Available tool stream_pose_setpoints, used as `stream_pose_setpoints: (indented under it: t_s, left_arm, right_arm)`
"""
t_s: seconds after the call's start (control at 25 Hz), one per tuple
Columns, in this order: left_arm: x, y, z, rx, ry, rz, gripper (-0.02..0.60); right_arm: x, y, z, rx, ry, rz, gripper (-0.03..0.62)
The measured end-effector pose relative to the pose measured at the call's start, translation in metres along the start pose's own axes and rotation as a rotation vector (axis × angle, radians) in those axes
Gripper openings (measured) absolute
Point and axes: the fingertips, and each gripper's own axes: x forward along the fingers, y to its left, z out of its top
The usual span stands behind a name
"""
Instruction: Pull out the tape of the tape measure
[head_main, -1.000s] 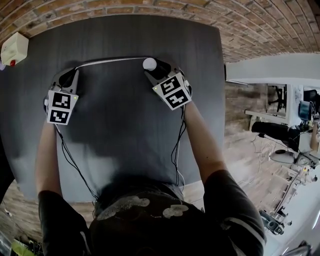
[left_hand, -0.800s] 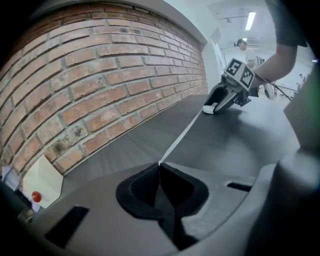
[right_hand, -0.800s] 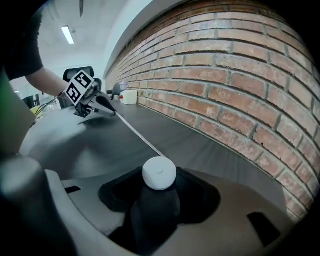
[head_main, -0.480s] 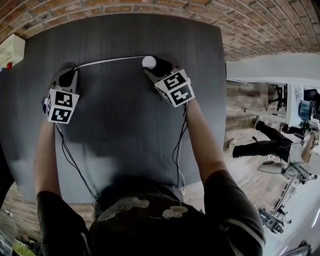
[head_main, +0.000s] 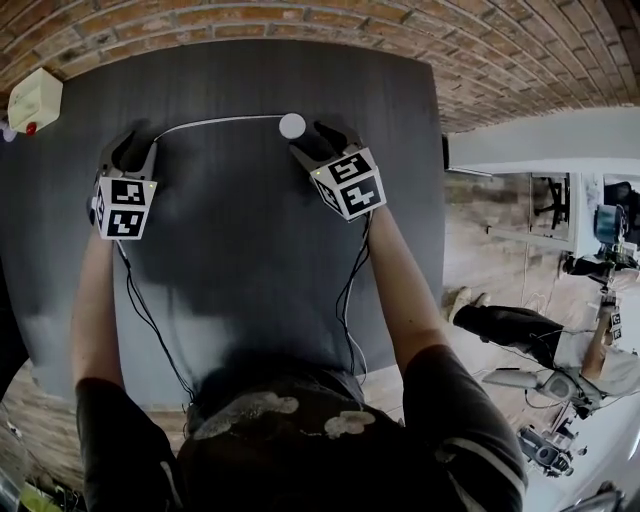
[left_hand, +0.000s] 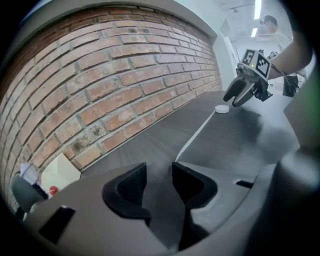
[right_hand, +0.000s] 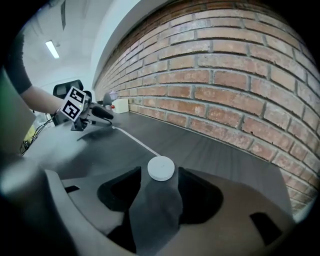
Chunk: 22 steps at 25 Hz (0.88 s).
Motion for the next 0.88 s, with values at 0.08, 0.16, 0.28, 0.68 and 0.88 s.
stream_pose_setpoints:
  t_s: [0.08, 0.16, 0.28, 0.68, 0.88]
  left_arm:
    - [-0.007, 0.001, 0.011, -0.022, -0.016, 0.007, 0.175]
    - [-0.013, -0.003, 0.026, -0.04, -0.037, 0.011, 0.181]
    - [-0.037, -0.005, 0.045, -0.07, -0.075, 0.022, 0.183]
    - [-0.161, -0.02, 0.116, -0.147, -0.259, 0.082, 0.094]
    - [-0.217, -0.043, 0.135, -0.163, -0.316, 0.124, 0.045]
  right_arm:
    - [-0.012, -0.006, 0.003, 0.008, -0.017, -0.014, 0.249]
    - [-0.026, -0.016, 0.006, 0.013, -0.038, -0.028, 0.249]
    - [-0.052, -0.016, 0.017, 0.013, -0.077, -0.04, 0.249]
    - [-0.165, 0.018, 0.058, -0.025, -0.247, -0.097, 0.135]
    - [-0.218, 0.033, 0.069, -0.042, -0.313, -0.112, 0.079]
